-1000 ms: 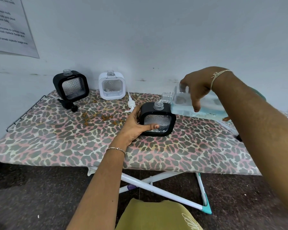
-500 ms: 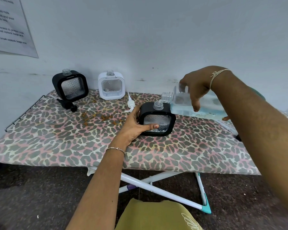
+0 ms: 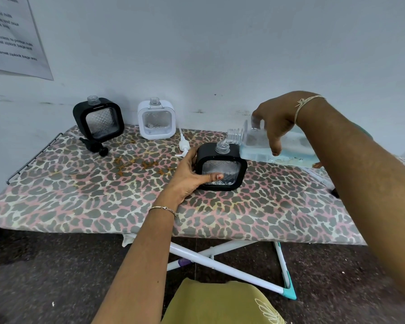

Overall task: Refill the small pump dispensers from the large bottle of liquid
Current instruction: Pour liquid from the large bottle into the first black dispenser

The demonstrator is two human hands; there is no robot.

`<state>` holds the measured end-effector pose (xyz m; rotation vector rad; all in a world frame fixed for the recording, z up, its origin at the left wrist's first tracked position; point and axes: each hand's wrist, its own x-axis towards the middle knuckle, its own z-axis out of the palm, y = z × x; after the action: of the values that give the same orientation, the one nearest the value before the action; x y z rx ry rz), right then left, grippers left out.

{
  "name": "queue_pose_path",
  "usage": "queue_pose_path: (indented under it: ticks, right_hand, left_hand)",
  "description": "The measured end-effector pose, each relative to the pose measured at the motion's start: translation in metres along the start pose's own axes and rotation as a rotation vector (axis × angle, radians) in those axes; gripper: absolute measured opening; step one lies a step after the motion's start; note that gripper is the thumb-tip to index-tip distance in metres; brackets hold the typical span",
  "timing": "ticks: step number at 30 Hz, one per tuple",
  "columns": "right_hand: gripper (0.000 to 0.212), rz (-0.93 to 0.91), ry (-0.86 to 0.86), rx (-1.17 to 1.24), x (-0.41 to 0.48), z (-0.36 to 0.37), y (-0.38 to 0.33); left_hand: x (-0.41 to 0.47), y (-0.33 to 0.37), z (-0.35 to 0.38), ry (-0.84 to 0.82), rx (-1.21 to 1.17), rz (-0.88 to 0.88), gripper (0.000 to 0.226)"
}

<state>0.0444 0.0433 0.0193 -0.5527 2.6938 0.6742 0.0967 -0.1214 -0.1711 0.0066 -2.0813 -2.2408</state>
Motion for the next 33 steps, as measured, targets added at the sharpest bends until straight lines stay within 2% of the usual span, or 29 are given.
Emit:
queue_pose_path:
  ticks: [21,27,31,33]
  right_hand:
    - [0.086,0.004,-0.003,-0.013,0.0042,0.0002,0.0004]
    - [0.086,0.005,-0.002,0.005,0.0062,0.0020,0.0027]
    - [0.085,0.002,0.004,0.017,0.0078,0.0044,0.0053]
    - [0.084,-0.002,0.008,0.039,0.0084,0.0062,0.0068]
  left_hand:
    - [0.0013,-0.0009,-0.0010,0.008,0.003,-0.023,0.075]
    - [0.0020,-0.0027,-0.0033,0.008,0.031,-0.055,0.100]
    - [0.0021,-0.0016,-0.0022,0.008,0.030,-0.056,0.085]
    - [0.0018,-0.0012,-0.0019,0.003,0.026,-0.059,0.087]
